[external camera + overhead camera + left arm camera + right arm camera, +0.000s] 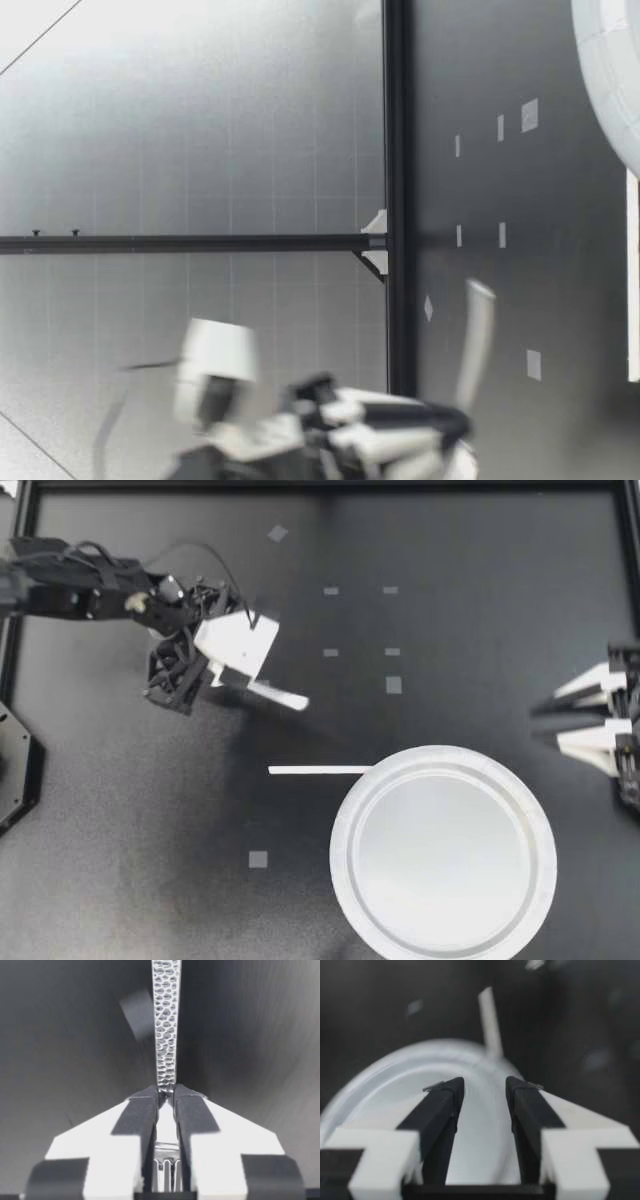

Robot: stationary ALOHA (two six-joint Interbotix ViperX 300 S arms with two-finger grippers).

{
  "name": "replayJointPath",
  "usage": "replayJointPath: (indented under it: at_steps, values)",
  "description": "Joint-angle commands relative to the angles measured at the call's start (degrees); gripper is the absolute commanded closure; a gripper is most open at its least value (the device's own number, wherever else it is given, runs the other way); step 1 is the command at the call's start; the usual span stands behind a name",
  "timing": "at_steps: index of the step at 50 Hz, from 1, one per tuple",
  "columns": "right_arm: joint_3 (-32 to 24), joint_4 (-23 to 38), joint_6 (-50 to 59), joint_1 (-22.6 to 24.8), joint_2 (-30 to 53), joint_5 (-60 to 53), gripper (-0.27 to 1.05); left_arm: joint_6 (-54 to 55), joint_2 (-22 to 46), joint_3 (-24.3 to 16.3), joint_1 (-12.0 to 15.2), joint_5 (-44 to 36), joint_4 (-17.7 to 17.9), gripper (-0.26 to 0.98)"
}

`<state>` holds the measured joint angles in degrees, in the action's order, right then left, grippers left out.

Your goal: Pick up the fork and place it on the plate.

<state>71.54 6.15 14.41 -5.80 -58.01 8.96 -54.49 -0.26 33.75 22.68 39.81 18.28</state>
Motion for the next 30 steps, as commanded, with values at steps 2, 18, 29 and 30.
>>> replayJointPath:
  at_steps: [2,18,29,30]
  values:
    - [-5.45,8.61,-3.96,-3.96,2.37,-0.26,0.29,0.00,-4.22,-3.34,0.00,0.35,10.99,0.65]
    - [-14.50,35.07,-23.82,-8.61,15.21,0.70,0.19,0.09,-3.69,-3.25,-1.76,6.50,59.85,0.65]
    - [-18.19,51.33,-31.82,-8.53,9.67,0.44,0.17,0.18,-4.31,-0.70,-3.52,8.61,91.93,0.65]
    - [-18.46,52.91,-32.34,-8.53,8.96,0.44,0.17,0.18,-4.13,-0.53,-3.78,8.61,95.10,0.65]
